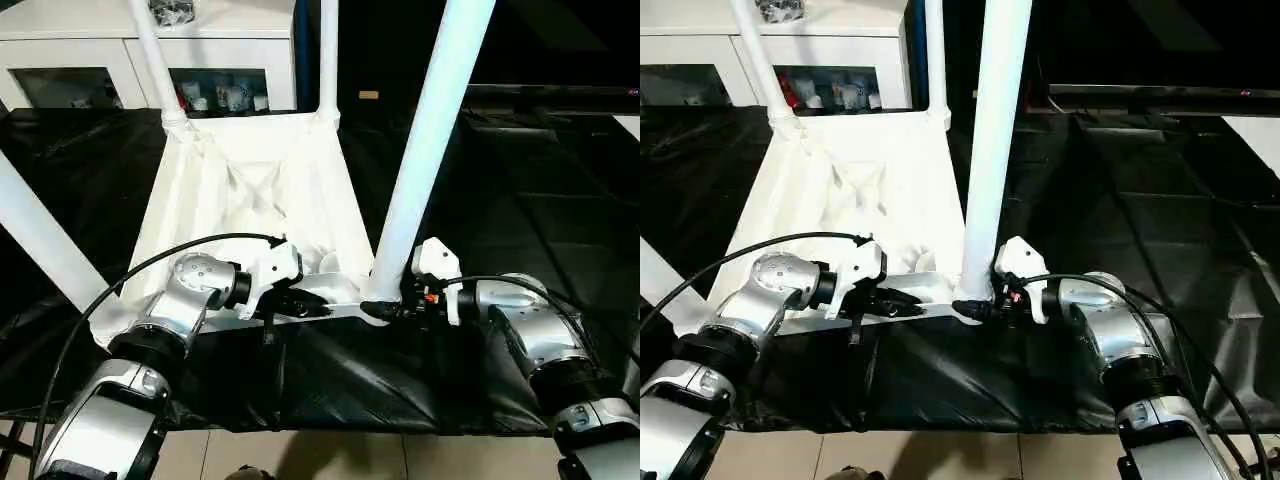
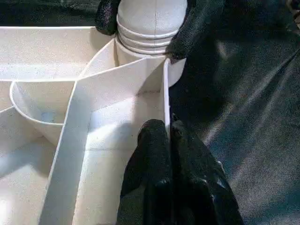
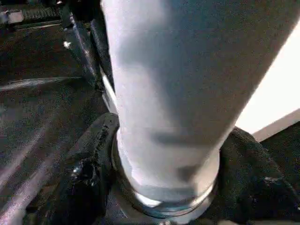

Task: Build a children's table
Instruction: Rotate leg to tighten

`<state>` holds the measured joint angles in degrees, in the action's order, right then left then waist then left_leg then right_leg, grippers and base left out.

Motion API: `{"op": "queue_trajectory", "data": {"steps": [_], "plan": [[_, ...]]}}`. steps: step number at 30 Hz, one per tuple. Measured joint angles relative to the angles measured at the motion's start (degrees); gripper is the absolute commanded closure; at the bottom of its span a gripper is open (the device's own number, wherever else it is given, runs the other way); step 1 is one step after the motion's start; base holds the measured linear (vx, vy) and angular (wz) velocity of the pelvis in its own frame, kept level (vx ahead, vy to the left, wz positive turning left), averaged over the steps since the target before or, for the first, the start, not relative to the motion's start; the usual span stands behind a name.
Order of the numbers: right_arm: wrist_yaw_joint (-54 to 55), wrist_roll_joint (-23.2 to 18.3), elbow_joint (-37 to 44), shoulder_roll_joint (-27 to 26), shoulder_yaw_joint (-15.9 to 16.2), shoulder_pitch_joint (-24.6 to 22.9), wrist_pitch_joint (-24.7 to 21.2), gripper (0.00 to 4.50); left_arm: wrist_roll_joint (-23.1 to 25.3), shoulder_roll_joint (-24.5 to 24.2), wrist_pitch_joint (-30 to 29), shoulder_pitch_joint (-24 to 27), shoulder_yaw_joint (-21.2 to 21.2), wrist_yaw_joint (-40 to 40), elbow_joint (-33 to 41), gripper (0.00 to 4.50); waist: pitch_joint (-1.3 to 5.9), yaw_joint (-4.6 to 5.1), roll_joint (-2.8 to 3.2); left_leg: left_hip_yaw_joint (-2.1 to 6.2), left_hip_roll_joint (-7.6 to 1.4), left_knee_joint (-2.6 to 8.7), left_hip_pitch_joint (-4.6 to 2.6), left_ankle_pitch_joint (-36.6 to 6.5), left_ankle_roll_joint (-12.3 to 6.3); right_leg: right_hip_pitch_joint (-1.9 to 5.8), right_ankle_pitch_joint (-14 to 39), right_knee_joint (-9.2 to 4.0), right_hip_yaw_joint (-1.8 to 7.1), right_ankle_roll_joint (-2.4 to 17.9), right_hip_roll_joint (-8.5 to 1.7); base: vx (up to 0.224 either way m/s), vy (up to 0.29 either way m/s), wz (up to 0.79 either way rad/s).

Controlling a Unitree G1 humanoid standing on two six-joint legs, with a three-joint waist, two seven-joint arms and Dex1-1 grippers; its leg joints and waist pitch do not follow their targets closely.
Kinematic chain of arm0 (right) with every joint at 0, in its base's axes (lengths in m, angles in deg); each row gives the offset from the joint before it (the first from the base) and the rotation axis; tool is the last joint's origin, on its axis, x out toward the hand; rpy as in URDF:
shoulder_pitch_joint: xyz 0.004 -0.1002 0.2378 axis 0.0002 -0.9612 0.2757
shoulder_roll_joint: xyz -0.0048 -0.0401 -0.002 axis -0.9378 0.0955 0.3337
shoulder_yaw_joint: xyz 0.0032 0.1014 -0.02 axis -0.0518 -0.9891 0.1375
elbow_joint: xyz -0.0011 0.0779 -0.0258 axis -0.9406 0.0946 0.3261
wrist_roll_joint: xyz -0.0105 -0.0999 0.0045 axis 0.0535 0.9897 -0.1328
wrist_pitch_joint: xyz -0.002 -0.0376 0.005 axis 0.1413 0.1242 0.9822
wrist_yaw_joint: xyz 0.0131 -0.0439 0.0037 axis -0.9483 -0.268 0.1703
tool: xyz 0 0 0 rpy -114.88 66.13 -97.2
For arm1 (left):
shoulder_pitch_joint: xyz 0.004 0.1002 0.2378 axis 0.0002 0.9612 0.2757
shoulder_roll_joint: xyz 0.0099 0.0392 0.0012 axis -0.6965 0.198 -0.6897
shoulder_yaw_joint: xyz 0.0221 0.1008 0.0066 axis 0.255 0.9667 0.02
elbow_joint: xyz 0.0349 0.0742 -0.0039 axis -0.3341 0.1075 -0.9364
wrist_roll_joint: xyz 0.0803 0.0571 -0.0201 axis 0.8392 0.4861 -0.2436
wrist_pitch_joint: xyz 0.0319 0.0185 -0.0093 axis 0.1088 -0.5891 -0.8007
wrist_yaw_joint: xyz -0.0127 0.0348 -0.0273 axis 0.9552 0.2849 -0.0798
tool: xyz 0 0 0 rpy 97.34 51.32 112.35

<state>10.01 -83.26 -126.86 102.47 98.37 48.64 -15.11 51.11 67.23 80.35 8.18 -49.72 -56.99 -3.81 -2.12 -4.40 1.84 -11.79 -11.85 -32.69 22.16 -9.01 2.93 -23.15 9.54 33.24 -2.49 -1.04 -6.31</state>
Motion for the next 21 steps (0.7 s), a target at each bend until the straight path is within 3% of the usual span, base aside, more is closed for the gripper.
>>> {"op": "queue_trajectory", "data": {"steps": [3, 6, 9, 12, 14, 16, 21], "plan": [[10.03, 0.39, 0.35, -4.11, -2.48, -2.15, -0.28, 1.8, 1.13, 2.18, -2.5, -0.06, -0.5, 6.24, 0.3, 4.5, 0.01, 0.25, -0.11, 0.0, 0.01, 0.02, -0.21, 0.0, 0.02, 0.13, -0.02, 0.02, 0.04, 0.03, 0.0, 0.0, 0.0, 0.0], [25.19, 1.01, -0.64, -10.18, -6.33, -2.56, -1.77, 1.81, 2.81, 5.9, -6.55, -0.24, -1.44, 14.6, 0.79, 4.5, 0.02, 1.36, -0.08, 0.01, 0.12, 0.03, -0.24, 0.0, 0.02, 0.14, 0.1, -0.13, 0.18, -0.17, -0.01, 0.0, 0.0, 0.0], [36.45, 2.14, -2.86, -13.25, -8.33, -0.94, -2.86, 1.81, 3.9, 10.06, -9.98, -0.72, -1.64, 21.65, 0.89, 4.5, 0.09, 2.55, 0.1, 0.02, 0.31, -0.04, -0.25, 0.0, 0.01, 0.14, 0.14, -0.29, 0.25, -0.24, -0.14, 0.0, 0.0, 0.0], [46.09, 3.41, -6.7, -16.82, -9.05, 2.08, -3.31, 1.81, 5.23, 12.11, -11.66, -0.71, -1.7, 27.36, 1.03, 4.5, 0.15, 3.05, 0.19, 0.23, 0.34, -0.04, -0.41, -0.01, 0.01, 0.22, 0.16, -0.31, 0.13, -0.27, -0.13, 0.0, 0.0, 0.0], [48.68, 4.1, -7.75, -17.67, -9.08, 2.78, -3.05, 1.81, 5.72, 12.65, -11.93, -0.52, -1.69, 28.58, 1.32, 4.5, 0.15, 3.44, 0.19, 0.53, 0.4, -0.02, -0.4, -0.01, 0.01, 0.23, 0.17, -0.46, -0.06, -0.28, -0.11, 0.0, 0.0, 0.0], [50.1, 4.62, -8.19, -18.03, -9.12, 2.91, -2.6, 1.26, 6.04, 13.16, -12.28, -0.41, -1.69, 29.26, 1.5, 4.5, 0.21, 3.67, 0.3, 0.58, 0.47, 0.15, -0.39, -0.01, 0.0, 0.29, 0.17, -0.74, -0.12, -0.28, -0.11, 0.0, 0.0, 0.0], [48.99, 4.6, -8.27, -17.81, -9.27, 2.56, -0.76, 0.88, 6.21, 13.14, -12.44, -0.14, -1.62, 29.04, 2.52, 4.5, 0.17, 4.04, 0.44, 0.6, 0.75, 0.27, -0.11, -0.01, -0.01, 0.27, 0.15, -1.19, 0.14, -0.26, -0.16, 0.0, 0.0, 0.0]]}}
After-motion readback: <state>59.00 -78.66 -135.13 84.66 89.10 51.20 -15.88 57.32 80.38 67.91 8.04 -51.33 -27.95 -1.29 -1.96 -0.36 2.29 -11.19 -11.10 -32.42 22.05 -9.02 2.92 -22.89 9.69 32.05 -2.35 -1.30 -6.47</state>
